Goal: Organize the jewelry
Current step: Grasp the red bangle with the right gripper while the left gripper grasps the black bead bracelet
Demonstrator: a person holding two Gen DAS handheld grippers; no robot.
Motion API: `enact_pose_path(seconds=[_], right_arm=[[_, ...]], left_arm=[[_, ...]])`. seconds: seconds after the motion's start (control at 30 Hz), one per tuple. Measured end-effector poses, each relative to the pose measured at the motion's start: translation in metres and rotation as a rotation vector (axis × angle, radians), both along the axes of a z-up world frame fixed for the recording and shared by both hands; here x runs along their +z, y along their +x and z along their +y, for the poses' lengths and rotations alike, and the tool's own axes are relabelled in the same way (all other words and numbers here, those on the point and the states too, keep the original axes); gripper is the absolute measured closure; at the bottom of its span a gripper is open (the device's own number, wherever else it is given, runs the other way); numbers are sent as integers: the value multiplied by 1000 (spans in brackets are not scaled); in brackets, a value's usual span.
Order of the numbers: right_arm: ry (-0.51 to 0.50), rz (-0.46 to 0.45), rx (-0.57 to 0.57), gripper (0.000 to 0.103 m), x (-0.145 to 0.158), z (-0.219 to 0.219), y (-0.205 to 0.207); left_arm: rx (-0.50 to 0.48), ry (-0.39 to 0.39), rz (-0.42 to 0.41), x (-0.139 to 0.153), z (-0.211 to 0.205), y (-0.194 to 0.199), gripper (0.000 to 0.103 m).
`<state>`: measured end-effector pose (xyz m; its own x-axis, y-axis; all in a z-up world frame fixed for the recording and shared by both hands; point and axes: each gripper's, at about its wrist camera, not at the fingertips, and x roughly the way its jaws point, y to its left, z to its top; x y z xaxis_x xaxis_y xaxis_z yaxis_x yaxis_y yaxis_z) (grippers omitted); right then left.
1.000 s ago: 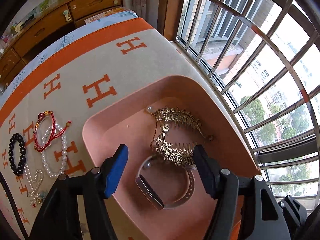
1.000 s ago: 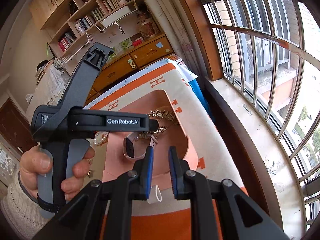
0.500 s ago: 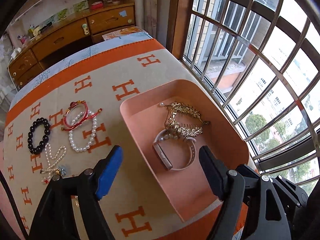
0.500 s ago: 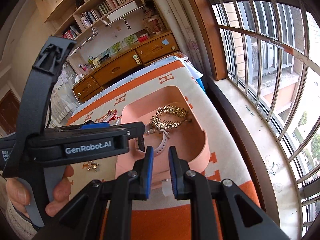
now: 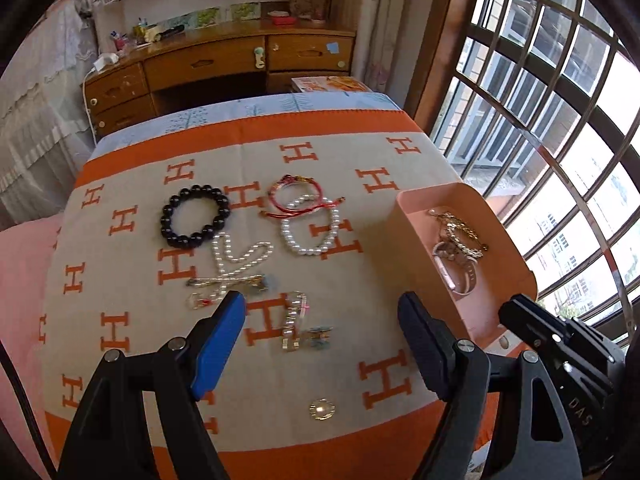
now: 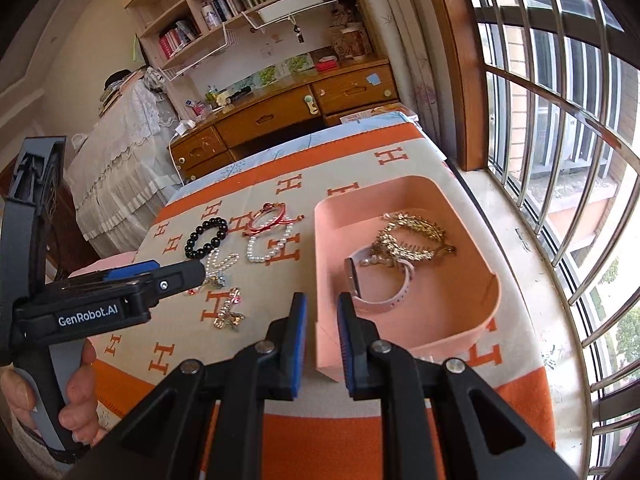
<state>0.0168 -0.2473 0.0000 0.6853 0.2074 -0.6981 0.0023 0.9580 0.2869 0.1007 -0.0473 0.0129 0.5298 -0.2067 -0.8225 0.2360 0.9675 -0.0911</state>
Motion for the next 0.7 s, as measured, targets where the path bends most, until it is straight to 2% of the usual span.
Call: enact_pose_path(seconds=[0.23,0.3,0.4,0.47,0.6,0.7], right_arm=[[6,67,119,87,24,31,53],[1,99,151,87,28,39,77],[-59,139,177,86,31,55,115],[-74,184,191,74,26,62,142],[-60,291,192,71,6,72,197],[-35,404,168,71,-22,74,232]], left_arm=[[133,92,-41,8,79,22,26],[161,89,-24,7,100,38,26],[205,61,21,-2,127,66,26],[235,40,53,-10,141,86,26],[272,15,130,-36,156,125,26],[272,26,173,-56,157,150,26]])
